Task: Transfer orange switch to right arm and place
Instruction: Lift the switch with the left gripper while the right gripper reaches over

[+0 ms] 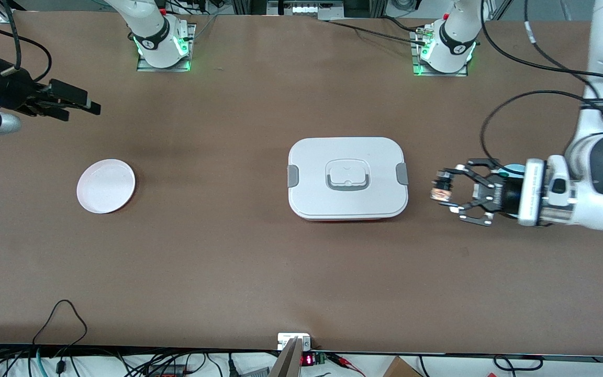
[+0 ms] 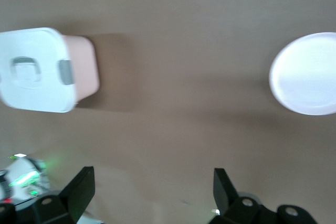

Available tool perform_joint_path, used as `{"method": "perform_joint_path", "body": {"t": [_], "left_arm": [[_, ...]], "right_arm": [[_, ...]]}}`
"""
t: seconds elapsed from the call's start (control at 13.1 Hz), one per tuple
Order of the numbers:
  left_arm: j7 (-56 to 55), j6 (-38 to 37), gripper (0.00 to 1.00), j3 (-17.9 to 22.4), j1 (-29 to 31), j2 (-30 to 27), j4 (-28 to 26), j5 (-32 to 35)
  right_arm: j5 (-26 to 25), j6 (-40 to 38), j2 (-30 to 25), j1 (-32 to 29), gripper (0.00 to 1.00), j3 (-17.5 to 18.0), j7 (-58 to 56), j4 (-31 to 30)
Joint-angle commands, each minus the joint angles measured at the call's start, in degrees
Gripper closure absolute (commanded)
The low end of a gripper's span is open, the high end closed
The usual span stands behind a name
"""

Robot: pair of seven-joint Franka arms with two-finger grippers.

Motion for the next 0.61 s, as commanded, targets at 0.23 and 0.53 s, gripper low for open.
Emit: {"method": "perform_joint_path", "body": {"t": [0.23, 0.53], "left_arm": [[-3.8, 8.1, 0.88, 0.2, -15.6, 2.6, 1.9, -26.1], [-7.9, 21.7, 0.88, 0.1, -25.6, 1.8, 5.0, -29.3]], "right_arm": [[23.7, -1.9, 4.1, -0.1, 0.00, -0.1, -0.5, -0.1], [39.2, -1.6, 6.4, -0.1, 0.00, 0.1, 1.7, -0.3]]}}
